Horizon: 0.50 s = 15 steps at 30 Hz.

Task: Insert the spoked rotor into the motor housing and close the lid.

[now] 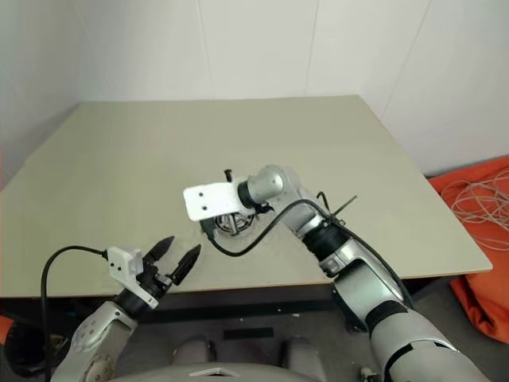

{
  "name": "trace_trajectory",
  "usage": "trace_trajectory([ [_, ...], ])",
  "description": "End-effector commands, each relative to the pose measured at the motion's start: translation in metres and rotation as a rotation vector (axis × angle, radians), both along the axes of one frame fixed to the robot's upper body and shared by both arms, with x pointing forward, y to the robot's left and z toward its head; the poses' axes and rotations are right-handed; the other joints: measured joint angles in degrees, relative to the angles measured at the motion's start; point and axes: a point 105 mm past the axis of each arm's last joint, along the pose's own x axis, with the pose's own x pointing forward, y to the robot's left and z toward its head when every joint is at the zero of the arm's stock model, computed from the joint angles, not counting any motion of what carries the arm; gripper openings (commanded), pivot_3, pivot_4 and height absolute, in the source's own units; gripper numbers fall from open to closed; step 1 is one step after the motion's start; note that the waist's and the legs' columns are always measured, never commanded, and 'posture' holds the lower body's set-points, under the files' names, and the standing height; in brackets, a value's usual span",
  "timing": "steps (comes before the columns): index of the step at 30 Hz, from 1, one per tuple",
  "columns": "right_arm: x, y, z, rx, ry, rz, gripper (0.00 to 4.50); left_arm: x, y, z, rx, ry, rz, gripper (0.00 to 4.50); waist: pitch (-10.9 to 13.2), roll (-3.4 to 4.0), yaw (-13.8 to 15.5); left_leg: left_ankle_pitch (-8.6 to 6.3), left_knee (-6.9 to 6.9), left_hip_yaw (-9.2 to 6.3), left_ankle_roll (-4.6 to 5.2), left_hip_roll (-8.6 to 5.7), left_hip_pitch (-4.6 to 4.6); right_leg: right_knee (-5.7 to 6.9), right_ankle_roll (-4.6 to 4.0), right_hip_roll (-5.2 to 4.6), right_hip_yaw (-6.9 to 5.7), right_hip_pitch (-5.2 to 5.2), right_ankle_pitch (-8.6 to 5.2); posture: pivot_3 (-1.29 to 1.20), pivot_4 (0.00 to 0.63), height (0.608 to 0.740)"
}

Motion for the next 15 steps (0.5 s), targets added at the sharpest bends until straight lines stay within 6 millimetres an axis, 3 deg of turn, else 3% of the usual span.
trace_trajectory([
  [1, 0.004, 0.014, 0.063, 0.301, 0.037, -0.039, 0.05, 0.001, 0.001, 0.008, 0.003, -0.047, 0.002, 4.5, 0.0, 0.06, 0.0, 0.0, 0.0, 0.0, 0.0, 0.0, 0.0, 0.0, 0.0, 0.0, 0.0, -0.02, 0.0, 0.0, 0.0, 0.74],
  [5, 0.041, 0.003, 0.083, 0.417, -0.036, -0.258, 0.05, 0.001, 0.001, 0.009, 0.003, -0.049, 0.004, 4.5, 0.0, 0.03, 0.4, 0.0, 0.0, -0.03, 0.0, 0.0, 0.0, -0.01, 0.0, -0.03, 0.0, 0.05, 0.0, 0.0, 0.0, 0.74],
  [7, 0.07, -0.015, 0.086, 0.422, -0.136, -0.421, 0.05, 0.001, 0.001, 0.011, 0.002, -0.051, 0.002, 4.5, 0.0, 0.03, 0.4, 0.0, 0.0, -0.03, 0.0, -0.05, 0.03, -0.02, 0.01, -0.06, 0.0, 0.1, 0.0, 0.0, 0.0, 0.74],
  [10, 0.104, -0.053, 0.08, 0.343, -0.263, -0.594, 0.05, 0.003, 0.001, 0.013, 0.002, -0.053, 0.0, 4.5, 0.0, 0.04, 0.6, 0.0, 0.01, -0.02, -0.02, -0.15, 0.03, -0.02, 0.02, -0.08, 0.0, 0.1, -0.01, 0.0, 0.0, 0.74],
  [15, 0.123, -0.109, 0.051, 0.099, -0.375, -0.675, 0.05, 0.004, 0.003, 0.013, 0.001, -0.051, -0.001, 4.5, 0.1, 0.16, 0.3, 0.01, 0.02, -0.02, -0.02, -0.34, -0.05, 0.0, 0.01, -0.09, 0.01, -0.01, 0.0, 0.0, 0.0, 0.74],
])
